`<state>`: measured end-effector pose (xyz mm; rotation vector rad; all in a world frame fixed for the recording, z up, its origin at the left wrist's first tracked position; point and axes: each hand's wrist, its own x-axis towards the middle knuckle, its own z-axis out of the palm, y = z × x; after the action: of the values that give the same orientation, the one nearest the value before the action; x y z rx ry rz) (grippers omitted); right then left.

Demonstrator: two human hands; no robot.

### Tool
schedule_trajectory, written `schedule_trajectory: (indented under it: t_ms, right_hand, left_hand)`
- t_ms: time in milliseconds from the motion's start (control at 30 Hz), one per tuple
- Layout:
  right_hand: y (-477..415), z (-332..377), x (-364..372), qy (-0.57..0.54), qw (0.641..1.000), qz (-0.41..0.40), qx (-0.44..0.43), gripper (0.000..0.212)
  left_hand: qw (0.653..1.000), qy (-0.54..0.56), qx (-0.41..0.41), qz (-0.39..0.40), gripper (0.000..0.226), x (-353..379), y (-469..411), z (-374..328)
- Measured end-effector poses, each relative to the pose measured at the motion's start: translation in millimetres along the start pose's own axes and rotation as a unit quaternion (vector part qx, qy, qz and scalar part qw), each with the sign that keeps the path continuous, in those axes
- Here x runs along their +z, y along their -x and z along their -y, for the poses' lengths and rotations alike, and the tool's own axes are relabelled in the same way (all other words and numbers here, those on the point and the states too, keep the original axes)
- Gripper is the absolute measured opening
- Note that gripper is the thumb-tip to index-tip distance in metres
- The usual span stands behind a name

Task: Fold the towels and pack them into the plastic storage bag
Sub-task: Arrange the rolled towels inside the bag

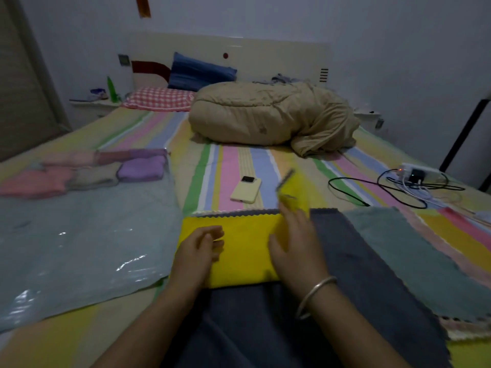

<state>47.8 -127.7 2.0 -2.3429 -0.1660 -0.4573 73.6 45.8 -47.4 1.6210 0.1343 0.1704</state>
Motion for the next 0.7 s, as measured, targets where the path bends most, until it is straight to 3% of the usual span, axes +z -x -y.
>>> schedule_trajectory:
  t_ms: [100, 200, 300, 400, 533, 700]
  right_hand:
    - [10, 34, 43, 0.065, 0.988, 0.073, -0.122, 0.061]
    - [32, 52, 73, 0.118, 0.953, 0.217, -0.177, 0.065]
    - [44, 46, 79, 0.08, 0.943, 0.262, -0.19, 0.059]
    - [44, 41, 63, -0.03, 0.956, 0.239, -0.17, 0.057]
    - [37, 17, 39, -0.052, 0.977, 0.149, -0.145, 0.042]
    - [17, -11, 24, -0.029, 0.997, 0.019, -0.07, 0.029]
  left_hand:
    - [0.963, 0.19, -0.191, -0.003, 0.022, -32, -9, -15]
    - [0.953, 0.201, -0.224, -0.014, 0.021, -56, -10, -16]
    - [0.969, 0.147, -0.196, 0.017, 0.013, -61, -9, -14]
    - [0.992, 0.05, -0.114, 0.035, 0.031, -59, -15, -5]
    - [0.987, -0.144, 0.02, 0.064, 0.043, -55, -23, 5]
    - [0.983, -0.169, 0.063, 0.023, 0.039, -63, -33, 6]
